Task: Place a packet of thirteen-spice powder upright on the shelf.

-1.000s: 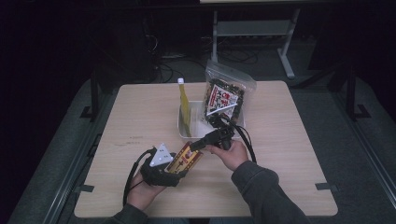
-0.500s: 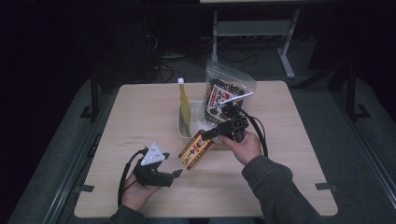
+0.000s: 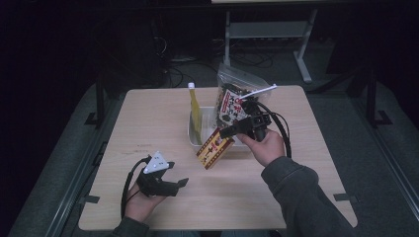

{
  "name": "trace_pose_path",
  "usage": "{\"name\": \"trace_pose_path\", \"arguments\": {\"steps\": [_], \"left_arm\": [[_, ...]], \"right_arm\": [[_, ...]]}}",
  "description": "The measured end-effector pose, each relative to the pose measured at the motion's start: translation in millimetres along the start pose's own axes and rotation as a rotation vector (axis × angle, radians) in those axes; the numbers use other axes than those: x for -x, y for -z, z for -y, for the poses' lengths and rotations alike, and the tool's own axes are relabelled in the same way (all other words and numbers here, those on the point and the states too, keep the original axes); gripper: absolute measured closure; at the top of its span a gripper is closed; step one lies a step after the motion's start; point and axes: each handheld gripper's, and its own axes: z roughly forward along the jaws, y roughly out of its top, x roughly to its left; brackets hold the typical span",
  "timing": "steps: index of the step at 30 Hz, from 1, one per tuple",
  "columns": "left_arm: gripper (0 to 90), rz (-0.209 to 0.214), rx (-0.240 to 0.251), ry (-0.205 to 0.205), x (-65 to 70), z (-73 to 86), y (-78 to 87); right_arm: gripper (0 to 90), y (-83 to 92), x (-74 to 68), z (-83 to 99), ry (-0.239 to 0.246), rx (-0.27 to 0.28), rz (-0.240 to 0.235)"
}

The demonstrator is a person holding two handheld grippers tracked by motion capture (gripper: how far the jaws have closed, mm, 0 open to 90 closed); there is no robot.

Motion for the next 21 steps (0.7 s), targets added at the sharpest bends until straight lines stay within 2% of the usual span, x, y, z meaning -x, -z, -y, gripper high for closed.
{"name": "trace_pose_path", "arguments": {"steps": [9,12,21], "left_arm": [[23.2,-0.007,-0.004,0.02,-6.6,4.1,1.1],[23.1,-0.007,-0.003,0.026,-7.7,5.0,1.0],[23.0,-0.008,-0.008,0.034,-9.1,6.2,0.5]], "right_arm": [[68.5,11.9,2.8,-11.1,-0.023,0.032,0.059],[68.5,12.7,3.3,-15.6,-0.026,0.04,0.087],[68.4,10.7,1.0,-31.9,-0.039,0.055,0.13]]}}
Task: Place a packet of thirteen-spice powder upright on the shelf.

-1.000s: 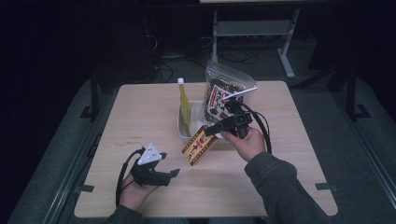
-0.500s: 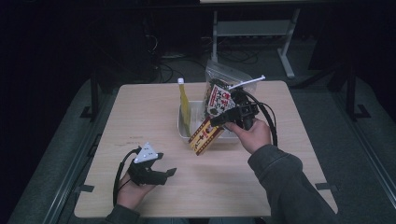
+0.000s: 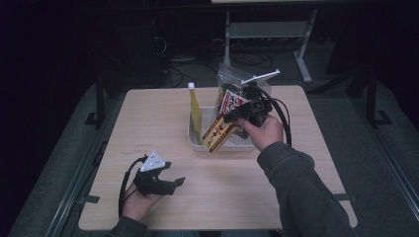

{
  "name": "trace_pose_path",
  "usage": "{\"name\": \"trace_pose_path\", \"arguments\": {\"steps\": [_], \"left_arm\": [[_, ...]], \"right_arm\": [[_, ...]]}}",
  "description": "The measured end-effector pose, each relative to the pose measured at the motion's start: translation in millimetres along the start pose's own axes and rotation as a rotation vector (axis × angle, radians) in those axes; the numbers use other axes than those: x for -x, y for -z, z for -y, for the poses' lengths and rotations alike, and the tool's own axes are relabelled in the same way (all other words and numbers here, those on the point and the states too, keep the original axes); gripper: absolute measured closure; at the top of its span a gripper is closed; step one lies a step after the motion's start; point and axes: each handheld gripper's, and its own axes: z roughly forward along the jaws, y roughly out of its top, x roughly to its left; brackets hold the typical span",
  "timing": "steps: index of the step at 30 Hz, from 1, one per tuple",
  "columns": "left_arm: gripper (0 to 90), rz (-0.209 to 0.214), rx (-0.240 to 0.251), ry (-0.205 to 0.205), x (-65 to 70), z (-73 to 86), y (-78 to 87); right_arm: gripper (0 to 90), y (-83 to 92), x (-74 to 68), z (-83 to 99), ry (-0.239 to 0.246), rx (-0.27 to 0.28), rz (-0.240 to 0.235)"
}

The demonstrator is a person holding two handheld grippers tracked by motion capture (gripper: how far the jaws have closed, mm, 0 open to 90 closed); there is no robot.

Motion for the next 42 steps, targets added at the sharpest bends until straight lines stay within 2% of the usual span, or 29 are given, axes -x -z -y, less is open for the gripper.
{"name": "trace_pose_path", "arguments": {"steps": [15,31,42], "left_arm": [[23.1,-0.001,-0.005,0.01,-3.5,1.4,1.0],[22.7,-0.002,-0.009,0.014,-4.8,2.8,1.2],[22.4,0.009,0.003,0.022,-5.5,2.5,3.5]], "right_arm": [[68.4,-6.8,6.3,-17.8,-0.05,0.038,0.03],[68.4,-18.7,7.2,-27.7,-0.084,0.085,0.064],[68.4,-25.1,6.2,-33.2,-0.1,0.119,0.111]]}}
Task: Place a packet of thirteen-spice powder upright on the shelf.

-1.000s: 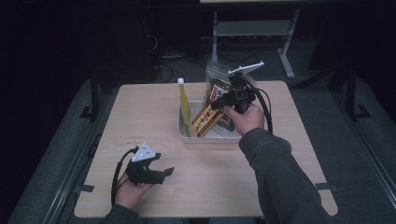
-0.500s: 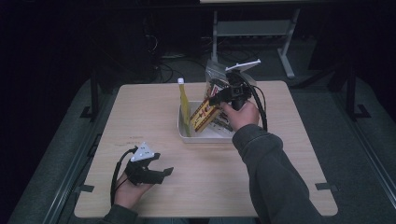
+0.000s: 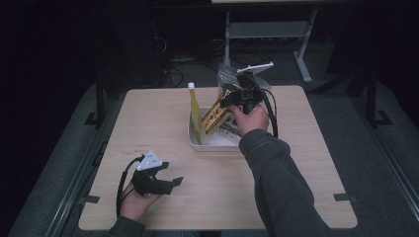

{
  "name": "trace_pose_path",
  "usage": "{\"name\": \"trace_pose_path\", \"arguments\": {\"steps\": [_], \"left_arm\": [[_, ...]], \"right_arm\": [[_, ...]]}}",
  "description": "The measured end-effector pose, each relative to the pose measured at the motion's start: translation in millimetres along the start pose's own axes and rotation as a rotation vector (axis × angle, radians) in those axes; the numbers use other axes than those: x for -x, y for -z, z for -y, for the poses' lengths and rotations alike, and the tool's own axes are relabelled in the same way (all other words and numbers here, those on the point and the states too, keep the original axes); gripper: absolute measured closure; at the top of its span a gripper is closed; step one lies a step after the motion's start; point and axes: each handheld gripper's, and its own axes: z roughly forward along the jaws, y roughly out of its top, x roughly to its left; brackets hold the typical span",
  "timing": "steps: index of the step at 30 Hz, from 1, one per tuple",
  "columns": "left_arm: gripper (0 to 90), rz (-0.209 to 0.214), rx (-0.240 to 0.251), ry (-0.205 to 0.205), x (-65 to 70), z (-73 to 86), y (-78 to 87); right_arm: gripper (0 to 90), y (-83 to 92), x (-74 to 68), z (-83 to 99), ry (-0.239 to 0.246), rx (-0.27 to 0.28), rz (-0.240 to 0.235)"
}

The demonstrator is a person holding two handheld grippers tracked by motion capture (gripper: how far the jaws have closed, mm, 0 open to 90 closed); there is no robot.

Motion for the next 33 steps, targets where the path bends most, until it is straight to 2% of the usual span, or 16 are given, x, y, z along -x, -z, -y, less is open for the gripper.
{"name": "trace_pose_path", "arguments": {"steps": [33], "left_arm": [[22.5,-0.004,-0.003,0.001,-2.5,0.9,1.5]], "right_arm": [[68.3,-29.9,-5.6,-2.9,-0.045,0.036,0.055]]}}
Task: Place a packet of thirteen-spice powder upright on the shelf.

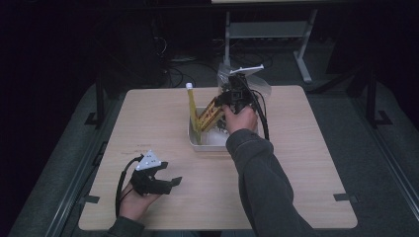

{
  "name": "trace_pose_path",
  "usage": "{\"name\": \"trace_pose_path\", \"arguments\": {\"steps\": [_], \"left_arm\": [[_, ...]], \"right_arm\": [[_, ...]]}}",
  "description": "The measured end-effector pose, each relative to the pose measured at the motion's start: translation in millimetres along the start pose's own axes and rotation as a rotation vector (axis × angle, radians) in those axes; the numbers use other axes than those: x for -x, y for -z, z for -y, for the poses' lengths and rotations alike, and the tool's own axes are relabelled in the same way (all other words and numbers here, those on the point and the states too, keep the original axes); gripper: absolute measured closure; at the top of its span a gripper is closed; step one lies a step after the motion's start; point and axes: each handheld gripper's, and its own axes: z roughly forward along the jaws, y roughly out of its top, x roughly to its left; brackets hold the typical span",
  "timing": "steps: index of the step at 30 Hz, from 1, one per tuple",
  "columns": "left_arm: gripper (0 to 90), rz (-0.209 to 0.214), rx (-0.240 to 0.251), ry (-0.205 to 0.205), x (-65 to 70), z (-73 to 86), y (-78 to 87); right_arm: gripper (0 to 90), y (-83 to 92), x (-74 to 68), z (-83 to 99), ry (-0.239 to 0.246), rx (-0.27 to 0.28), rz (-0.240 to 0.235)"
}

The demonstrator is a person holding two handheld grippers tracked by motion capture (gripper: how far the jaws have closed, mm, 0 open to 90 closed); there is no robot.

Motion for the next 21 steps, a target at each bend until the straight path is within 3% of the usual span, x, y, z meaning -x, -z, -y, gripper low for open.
{"name": "trace_pose_path", "arguments": {"steps": [21], "left_arm": [[22.5,-0.001,0.003,0.001,0.2,0.2,1.2]], "right_arm": [[67.2,-7.7,0.2,8.5,-0.004,0.012,0.029]]}}
